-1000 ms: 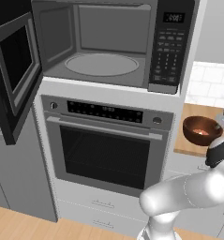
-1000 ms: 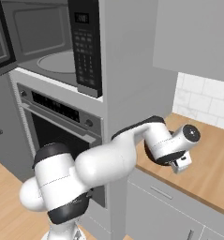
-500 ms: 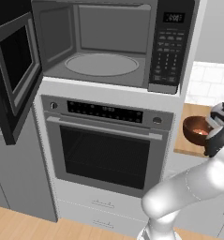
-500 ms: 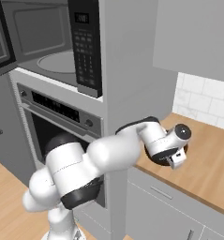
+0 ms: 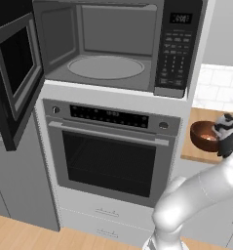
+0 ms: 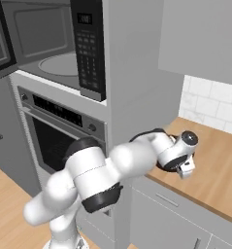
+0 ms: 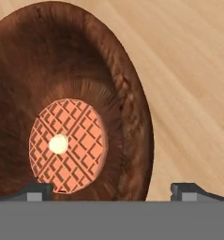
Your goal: Open the microwave, place the bowl with waffle inside the microwave, then close the microwave door and turn it on.
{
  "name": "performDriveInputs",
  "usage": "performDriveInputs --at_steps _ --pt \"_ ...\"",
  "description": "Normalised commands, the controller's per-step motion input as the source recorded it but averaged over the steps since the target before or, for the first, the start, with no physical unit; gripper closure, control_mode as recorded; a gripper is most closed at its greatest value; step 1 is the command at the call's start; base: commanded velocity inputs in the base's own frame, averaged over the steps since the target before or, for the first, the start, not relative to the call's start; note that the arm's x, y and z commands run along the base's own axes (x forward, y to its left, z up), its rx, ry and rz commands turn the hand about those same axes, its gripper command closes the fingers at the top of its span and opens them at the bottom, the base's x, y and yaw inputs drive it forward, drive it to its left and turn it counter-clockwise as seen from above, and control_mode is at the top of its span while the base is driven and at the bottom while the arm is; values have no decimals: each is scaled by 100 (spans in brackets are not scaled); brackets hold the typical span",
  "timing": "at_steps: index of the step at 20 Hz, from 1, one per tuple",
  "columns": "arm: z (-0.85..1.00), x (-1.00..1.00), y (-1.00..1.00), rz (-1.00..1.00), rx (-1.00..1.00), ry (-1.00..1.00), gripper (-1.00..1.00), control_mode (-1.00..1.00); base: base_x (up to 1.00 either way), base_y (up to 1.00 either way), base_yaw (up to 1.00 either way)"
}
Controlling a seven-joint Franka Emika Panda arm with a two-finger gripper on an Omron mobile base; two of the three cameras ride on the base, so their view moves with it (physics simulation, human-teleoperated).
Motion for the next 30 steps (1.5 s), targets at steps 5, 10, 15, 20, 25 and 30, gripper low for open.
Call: performDriveInputs --at_steps 5,10,15,20,25,30 --pt "-20 5 -5 -11 -1 5 -100 -100 0 0 0" --pt "-27 1 27 -7 -11 3 100 -100 0 0 0" --pt "-40 4 20 -3 -10 3 100 -100 0 0 0" --pt "-26 2 1 -1 1 1 100 -100 0 0 0" --pt "1 -15 -3 -3 18 0 100 -100 0 0 0" --pt "39 -79 -3 -5 23 0 100 -100 0 0 0"
